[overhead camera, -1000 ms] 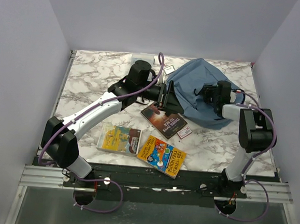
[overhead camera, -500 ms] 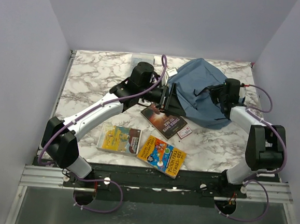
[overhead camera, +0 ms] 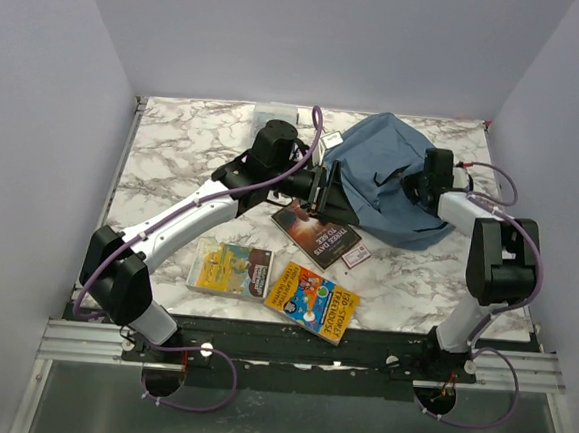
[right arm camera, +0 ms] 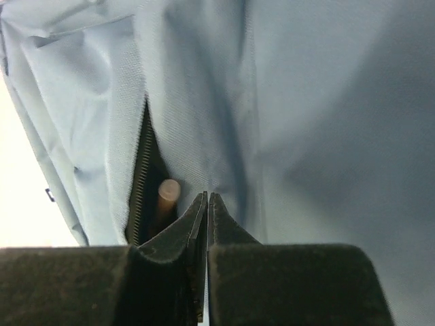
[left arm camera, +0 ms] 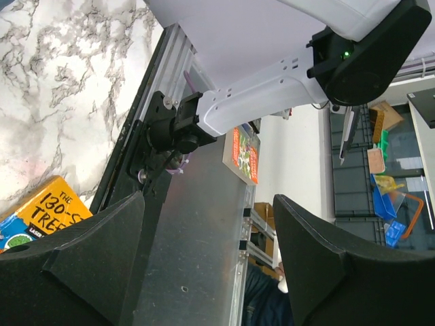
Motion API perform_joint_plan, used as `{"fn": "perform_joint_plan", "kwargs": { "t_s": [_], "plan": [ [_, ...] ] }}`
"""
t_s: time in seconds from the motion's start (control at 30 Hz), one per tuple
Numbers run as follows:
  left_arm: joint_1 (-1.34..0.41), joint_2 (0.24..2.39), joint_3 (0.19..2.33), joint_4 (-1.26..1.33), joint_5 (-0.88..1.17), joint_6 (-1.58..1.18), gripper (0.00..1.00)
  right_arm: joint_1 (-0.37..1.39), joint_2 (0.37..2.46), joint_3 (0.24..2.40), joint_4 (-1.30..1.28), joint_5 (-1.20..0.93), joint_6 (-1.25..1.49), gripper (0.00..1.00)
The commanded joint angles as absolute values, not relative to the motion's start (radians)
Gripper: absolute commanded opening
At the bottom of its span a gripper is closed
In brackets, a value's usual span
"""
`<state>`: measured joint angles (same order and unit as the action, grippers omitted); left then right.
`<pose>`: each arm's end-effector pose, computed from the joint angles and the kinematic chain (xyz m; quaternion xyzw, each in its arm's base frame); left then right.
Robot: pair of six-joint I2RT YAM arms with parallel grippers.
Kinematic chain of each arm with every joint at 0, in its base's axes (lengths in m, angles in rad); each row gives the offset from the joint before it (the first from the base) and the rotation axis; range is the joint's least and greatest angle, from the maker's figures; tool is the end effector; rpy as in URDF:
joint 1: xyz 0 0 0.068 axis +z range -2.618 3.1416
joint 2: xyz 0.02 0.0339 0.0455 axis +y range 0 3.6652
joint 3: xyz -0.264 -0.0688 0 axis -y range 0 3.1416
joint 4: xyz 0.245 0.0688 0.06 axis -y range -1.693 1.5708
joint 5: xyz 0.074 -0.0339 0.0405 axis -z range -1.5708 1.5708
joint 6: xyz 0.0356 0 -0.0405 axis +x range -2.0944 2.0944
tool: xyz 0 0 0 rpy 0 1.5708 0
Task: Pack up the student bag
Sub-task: Place the stationery in the student bag, then pick up the stationery from the center of the board.
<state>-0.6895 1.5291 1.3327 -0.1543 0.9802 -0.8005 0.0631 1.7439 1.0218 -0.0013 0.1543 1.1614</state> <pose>0.2505 -0.2449 0.3561 0.2291 0.7370 -0.6263 0.1100 0.3704 0.0179 0.1844 0.5014 0.7587 0.1781 0.3758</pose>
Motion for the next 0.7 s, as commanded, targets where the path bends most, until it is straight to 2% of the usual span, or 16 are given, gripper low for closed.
{"fn": "perform_joint_plan", "kwargs": {
  "t_s": [0.0,0.23,0.47,0.5,0.6,0.67],
  "plan": [
    [-0.693,1.522,1.331,-0.132,1.001,-0.793,0.79,0.055,1.818,1.128,0.021,0.084,1.138,0.05],
    [-0.691,1.525,1.33,-0.132,0.999,-0.792,0.79,0.055,1.856,1.205,0.032,0.11,1.152,0.06],
    [-0.691,1.51,1.33,-0.133,0.997,-0.79,0.79,0.052,1.701,1.11,-0.217,0.226,1.036,0.14],
    [-0.691,1.506,1.329,-0.132,0.995,-0.791,0.79,0.053,1.668,1.085,-0.24,0.229,0.982,0.17],
    [-0.696,1.498,1.328,-0.132,0.997,-0.795,0.79,0.053,1.542,1.021,-0.306,0.199,0.818,0.43],
    [-0.701,1.494,1.33,-0.132,0.997,-0.793,0.79,0.055,1.458,0.98,-0.329,0.124,0.702,0.56]
  ]
}}
